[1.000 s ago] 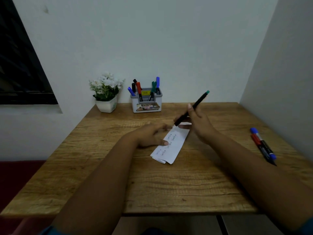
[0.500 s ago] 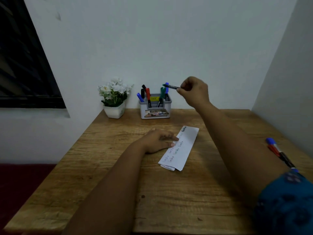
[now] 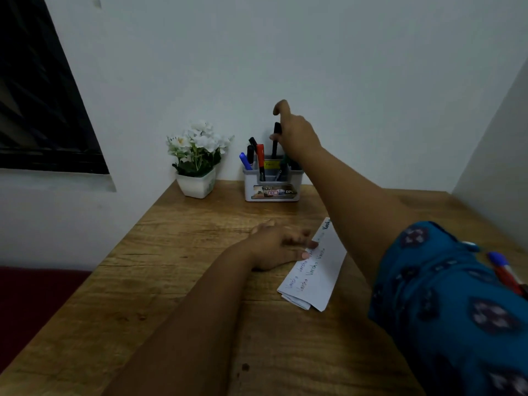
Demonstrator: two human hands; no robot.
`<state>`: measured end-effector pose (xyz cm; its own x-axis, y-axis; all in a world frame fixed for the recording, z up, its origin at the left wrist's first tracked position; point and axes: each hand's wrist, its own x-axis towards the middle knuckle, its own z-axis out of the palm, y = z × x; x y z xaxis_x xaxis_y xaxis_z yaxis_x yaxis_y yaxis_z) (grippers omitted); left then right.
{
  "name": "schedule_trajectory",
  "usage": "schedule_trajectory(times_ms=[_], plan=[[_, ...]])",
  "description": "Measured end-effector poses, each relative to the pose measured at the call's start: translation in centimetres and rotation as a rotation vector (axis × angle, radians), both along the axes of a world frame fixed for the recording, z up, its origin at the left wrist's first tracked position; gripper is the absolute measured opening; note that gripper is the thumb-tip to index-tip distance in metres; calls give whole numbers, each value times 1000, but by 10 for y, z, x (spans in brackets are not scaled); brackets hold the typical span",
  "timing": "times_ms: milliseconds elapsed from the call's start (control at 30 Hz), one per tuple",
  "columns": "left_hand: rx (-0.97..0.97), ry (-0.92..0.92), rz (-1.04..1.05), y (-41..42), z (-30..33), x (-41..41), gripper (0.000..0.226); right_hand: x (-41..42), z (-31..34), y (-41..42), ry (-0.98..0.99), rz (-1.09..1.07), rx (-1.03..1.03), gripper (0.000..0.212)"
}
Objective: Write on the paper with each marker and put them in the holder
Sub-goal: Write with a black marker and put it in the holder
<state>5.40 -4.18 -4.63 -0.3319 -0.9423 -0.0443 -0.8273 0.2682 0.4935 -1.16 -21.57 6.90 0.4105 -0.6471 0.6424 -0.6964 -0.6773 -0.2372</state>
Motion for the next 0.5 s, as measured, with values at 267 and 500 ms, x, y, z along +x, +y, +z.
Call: schedule_trajectory(times_ms=[267, 500], plan=[[3, -21, -12, 2, 1, 0, 38, -3, -4, 5, 121, -25, -16, 41], [17, -32, -27, 10, 14, -10, 37, -129, -2, 80, 136, -167, 189, 25]])
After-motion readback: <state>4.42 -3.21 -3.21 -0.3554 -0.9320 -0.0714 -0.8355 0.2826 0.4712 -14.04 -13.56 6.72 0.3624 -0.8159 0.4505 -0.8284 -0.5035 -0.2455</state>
